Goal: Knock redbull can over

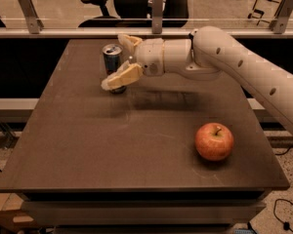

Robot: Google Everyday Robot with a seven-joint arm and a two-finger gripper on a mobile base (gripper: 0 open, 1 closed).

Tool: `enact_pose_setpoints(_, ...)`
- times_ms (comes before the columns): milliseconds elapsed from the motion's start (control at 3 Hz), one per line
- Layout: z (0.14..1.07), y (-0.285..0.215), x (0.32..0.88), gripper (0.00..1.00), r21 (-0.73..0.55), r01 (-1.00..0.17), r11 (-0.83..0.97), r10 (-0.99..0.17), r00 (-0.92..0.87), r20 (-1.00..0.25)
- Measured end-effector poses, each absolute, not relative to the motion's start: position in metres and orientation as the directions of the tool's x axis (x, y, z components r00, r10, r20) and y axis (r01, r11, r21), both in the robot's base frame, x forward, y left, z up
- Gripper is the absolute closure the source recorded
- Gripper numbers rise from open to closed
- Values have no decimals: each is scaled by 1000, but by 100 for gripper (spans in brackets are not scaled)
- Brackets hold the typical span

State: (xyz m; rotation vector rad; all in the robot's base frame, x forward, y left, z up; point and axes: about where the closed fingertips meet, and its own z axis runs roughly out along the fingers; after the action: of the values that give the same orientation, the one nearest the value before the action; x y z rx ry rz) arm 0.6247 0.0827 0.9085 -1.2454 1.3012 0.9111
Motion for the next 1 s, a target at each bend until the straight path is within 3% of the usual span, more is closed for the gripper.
enact_pose_setpoints(333,908,90,628,18,-137,-980,144,-155,114,-981)
enact_pose_setpoints(1000,909,95,626,65,-137,-981,135,-153,116,-981)
